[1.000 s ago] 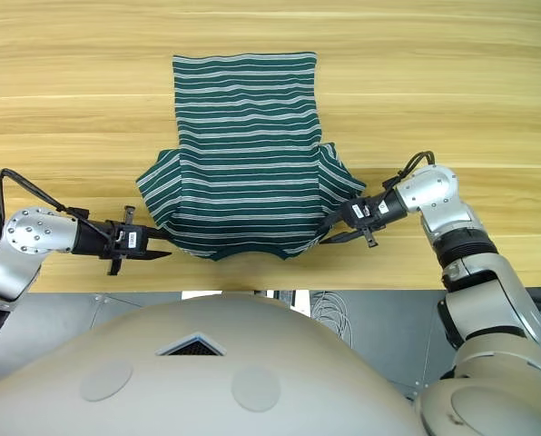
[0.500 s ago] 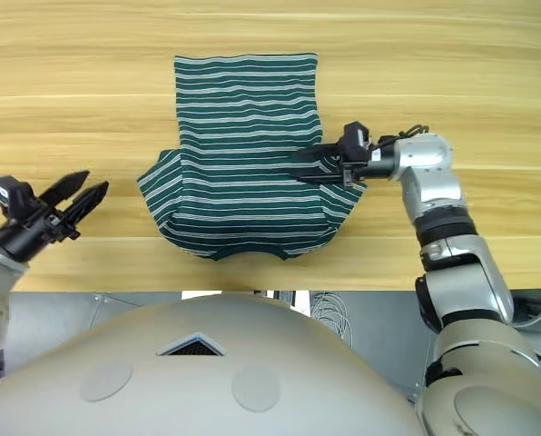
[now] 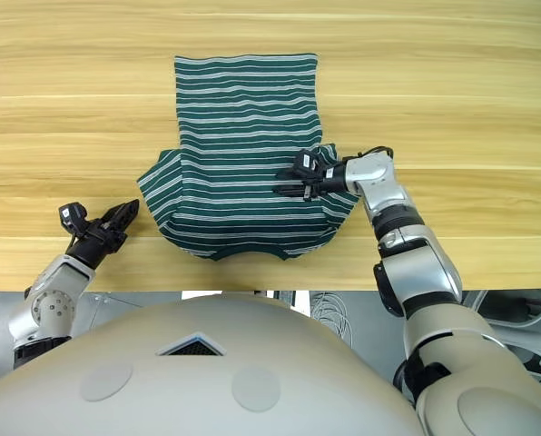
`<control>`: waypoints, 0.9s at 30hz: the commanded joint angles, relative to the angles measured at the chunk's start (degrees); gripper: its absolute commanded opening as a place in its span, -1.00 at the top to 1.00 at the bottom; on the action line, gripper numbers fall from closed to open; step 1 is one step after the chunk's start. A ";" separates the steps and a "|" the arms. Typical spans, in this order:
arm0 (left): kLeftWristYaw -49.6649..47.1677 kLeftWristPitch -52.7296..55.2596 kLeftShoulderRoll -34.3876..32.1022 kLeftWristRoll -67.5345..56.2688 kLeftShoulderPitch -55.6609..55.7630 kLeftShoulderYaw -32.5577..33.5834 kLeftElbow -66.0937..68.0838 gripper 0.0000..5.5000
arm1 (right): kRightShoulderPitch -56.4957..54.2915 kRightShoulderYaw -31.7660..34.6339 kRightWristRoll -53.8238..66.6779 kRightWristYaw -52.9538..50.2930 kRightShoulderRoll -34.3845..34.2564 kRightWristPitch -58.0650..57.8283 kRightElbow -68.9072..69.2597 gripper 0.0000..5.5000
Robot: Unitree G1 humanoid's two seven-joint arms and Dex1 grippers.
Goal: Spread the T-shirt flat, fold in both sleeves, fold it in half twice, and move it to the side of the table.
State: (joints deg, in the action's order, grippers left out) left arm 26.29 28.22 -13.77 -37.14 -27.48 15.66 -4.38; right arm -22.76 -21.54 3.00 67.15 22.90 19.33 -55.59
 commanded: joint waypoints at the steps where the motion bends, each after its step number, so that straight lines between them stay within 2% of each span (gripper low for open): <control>1: -2.03 1.46 0.48 2.91 1.94 -1.98 3.21 0.15 | -0.44 1.01 -2.01 0.07 -0.14 0.82 -0.74 0.35; 7: -2.96 -0.38 0.40 7.68 7.69 -4.50 8.90 0.15 | 1.16 1.08 -3.92 1.46 0.26 0.52 0.06 0.35; 17: -1.32 -2.05 0.69 9.22 9.54 -6.28 11.45 0.15 | 2.03 0.38 -7.24 0.18 0.51 0.93 -0.07 0.35; 27: 0.17 -3.70 0.46 8.50 8.71 -5.23 7.73 0.80 | 1.84 1.31 -7.25 -0.26 0.44 1.61 0.48 0.35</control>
State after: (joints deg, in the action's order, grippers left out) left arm 26.88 24.11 -13.34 -29.48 -17.53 10.32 4.20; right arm -22.14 -20.03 -2.36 67.28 22.67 21.71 -54.63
